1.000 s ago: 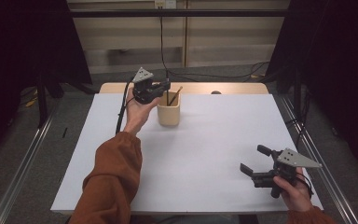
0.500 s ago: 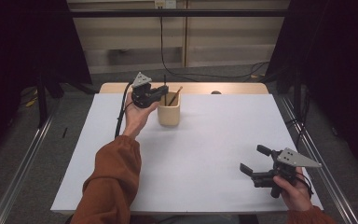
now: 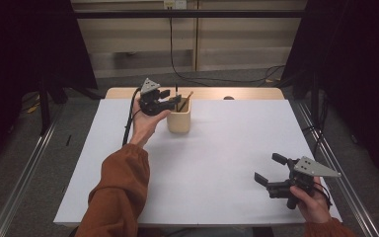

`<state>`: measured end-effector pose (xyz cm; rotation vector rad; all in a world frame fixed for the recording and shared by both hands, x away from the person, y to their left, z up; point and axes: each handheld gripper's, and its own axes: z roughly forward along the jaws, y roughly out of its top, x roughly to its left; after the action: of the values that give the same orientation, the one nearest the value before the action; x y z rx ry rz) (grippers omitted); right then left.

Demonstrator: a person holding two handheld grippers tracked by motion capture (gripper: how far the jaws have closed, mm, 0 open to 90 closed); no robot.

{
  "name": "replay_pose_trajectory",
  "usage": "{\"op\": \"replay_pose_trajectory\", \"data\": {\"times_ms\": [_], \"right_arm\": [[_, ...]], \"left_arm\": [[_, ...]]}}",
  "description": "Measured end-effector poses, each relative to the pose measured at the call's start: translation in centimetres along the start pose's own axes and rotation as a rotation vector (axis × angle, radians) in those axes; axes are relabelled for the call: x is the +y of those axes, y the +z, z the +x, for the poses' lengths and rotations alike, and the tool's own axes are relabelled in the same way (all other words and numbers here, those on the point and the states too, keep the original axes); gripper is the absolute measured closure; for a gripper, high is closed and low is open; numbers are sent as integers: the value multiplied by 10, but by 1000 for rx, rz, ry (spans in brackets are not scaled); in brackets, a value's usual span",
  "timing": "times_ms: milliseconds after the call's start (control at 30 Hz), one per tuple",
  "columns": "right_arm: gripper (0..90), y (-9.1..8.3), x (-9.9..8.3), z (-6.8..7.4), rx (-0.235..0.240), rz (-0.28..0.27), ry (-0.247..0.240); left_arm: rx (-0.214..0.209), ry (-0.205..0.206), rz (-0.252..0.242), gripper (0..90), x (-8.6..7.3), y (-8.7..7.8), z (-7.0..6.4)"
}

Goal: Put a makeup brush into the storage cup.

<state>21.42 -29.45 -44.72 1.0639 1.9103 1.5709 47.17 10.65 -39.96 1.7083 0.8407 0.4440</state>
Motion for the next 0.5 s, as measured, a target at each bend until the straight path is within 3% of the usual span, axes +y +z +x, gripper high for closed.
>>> {"op": "replay_pose_trajectory", "data": {"times_ms": [233, 433, 500], "right_arm": [[0, -1, 0, -1, -6, -5, 7], [0, -1, -1, -2, -16, -15, 7], [0, 0, 0, -2, -15, -15, 6]], "left_arm": [[9, -23, -15, 136, 2, -1, 0], [-4, -35, -23, 31, 4, -5, 2], [-17, -20, -37, 16, 5, -6, 1]]}}
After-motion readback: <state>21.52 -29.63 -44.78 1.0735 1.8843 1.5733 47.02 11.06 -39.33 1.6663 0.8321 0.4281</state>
